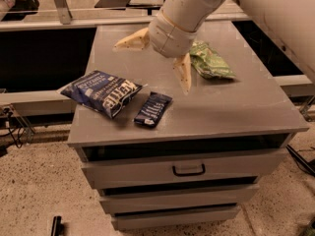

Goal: Move rxbar blueberry near blue chip bag

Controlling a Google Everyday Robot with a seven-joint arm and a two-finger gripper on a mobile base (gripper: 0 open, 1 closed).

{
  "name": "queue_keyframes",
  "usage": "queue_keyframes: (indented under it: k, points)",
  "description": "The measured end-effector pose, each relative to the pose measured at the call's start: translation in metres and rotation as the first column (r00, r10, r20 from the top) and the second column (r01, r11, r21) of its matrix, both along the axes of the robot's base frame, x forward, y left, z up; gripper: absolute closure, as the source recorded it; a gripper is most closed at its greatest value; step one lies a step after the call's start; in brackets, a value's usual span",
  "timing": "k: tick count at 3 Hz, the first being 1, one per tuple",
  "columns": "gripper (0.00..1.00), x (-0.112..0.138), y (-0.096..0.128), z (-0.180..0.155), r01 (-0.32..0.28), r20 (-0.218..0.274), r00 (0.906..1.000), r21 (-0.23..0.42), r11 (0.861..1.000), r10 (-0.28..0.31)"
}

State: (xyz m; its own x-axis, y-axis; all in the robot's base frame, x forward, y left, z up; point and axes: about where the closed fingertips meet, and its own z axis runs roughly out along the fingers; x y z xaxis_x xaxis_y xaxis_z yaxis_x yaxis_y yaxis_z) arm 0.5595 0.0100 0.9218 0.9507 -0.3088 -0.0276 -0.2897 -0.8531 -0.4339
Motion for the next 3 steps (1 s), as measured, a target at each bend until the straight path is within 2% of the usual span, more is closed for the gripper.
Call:
queue_keyframes:
  k: [1, 2, 3]
  points:
    - [0.00, 0.000, 0.000, 0.000, 0.000, 0.000, 1.0000, 0.000, 1.000, 0.000]
    - [0.00, 0.000, -0.017, 0.002, 0.064, 0.004, 0.9980, 0.022, 0.998, -0.064]
    - [0.00, 0.000, -0.017, 0.002, 0.064, 0.004, 0.9980, 0.022, 0.998, -0.064]
